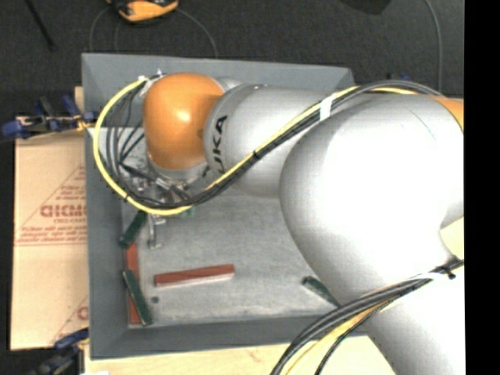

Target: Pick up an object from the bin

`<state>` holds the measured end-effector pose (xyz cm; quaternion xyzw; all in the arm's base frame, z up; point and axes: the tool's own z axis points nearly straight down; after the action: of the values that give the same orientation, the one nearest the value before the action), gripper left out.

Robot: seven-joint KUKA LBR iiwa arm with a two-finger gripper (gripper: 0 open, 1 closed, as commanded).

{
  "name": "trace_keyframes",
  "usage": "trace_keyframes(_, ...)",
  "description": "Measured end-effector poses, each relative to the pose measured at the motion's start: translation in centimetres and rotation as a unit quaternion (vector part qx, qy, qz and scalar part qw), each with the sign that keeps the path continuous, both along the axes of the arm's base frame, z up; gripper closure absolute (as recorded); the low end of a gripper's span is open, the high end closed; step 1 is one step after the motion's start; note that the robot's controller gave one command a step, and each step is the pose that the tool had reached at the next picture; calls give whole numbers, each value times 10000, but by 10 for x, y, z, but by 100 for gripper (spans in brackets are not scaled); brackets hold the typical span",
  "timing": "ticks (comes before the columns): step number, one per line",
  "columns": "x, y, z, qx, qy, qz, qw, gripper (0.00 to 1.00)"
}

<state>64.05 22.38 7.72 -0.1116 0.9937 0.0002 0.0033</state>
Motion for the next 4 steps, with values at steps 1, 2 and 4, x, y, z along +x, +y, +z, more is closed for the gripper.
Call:
trace_keyframes(1,5,5,-4,4,-12,732,9973,0)
trace_keyframes(2,12,3,15,8,9,628,9980,0)
trace_keyframes(4,-2,-11,5,-9,19,878,9961,0)
